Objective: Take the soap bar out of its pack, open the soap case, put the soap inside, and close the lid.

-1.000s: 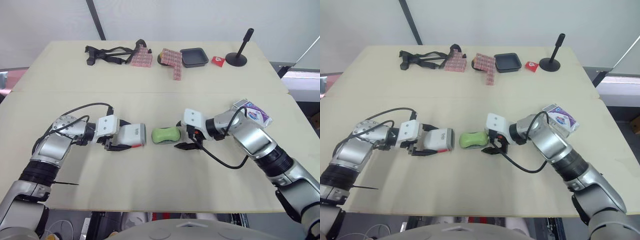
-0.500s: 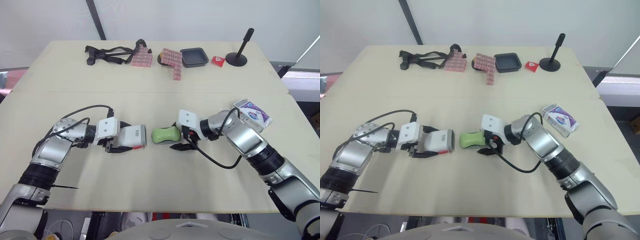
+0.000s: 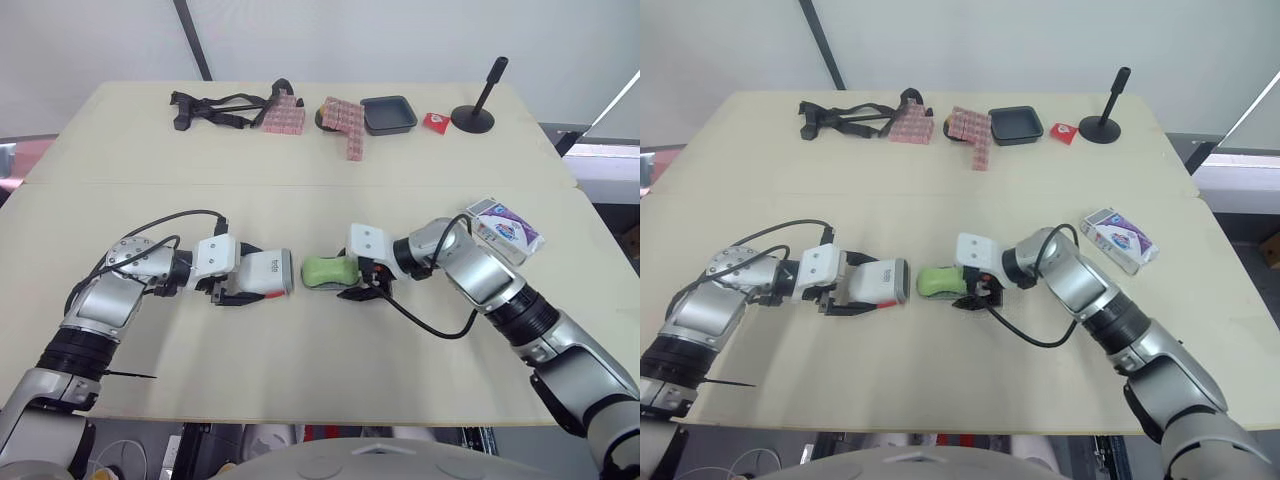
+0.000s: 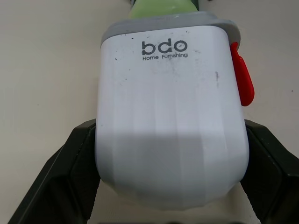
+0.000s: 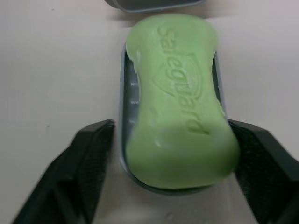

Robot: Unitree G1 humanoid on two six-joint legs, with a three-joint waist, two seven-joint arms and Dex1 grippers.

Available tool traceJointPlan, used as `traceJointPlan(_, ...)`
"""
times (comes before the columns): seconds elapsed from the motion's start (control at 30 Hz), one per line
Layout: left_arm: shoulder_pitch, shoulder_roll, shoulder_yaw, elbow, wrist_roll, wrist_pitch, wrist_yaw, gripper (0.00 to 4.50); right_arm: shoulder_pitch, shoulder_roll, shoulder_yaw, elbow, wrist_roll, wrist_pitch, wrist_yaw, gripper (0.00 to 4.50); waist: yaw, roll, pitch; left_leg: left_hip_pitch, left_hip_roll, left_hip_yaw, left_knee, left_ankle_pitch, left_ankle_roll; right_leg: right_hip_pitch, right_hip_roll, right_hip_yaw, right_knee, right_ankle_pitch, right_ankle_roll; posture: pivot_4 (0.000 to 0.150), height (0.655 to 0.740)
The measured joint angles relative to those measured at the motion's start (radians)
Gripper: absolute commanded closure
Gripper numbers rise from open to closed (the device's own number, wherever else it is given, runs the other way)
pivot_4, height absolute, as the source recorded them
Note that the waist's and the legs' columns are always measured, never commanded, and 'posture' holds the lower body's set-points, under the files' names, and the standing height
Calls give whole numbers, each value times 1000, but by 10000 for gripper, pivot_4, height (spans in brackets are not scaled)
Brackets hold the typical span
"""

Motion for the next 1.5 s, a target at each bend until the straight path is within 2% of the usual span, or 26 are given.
traceJointPlan(0.03, 0, 0, 0, 0, 0, -1, 0, 10351, -2, 0, 0, 0, -3, -3, 0, 19388, -1, 0, 0, 0, 0, 0, 0, 0, 0, 1, 0, 0, 0, 0, 0, 1500, 7400)
traceJointPlan(0.37, -1, 0, 0, 3, 0, -9, -1, 10351, 11, -17, -3, -27, -9, -2, 1, 19430, 4, 0, 0, 0, 0, 0, 0, 1, 0, 1, -1, -1, 0, 0, 0, 1500, 7400)
traceJointPlan(0.7, -32, -14, -1, 13, -4, -11, -27, 10351, 48, -147, -42, -160, -3, 85, 32, 19430, 6, 0, 0, -1, 0, 0, 0, 1, 0, 0, -1, -1, 0, 0, 0, 1500, 7400)
traceJointPlan(1.07, -70, -87, -46, 34, 9, -32, -34, 10351, 49, -154, -50, -237, 6, 160, 22, 19430, 5, 0, 0, -3, 0, 0, -1, 1, 0, 0, -1, -1, -1, 0, 0, 1500, 7400)
traceJointPlan(1.5, -114, -145, -91, 70, 46, -38, -37, 10351, 46, -157, -50, -242, 4, 208, 20, 19430, 4, 0, 0, -3, 0, 0, -1, 1, 0, 0, -1, 0, -1, 0, 0, 1500, 7400)
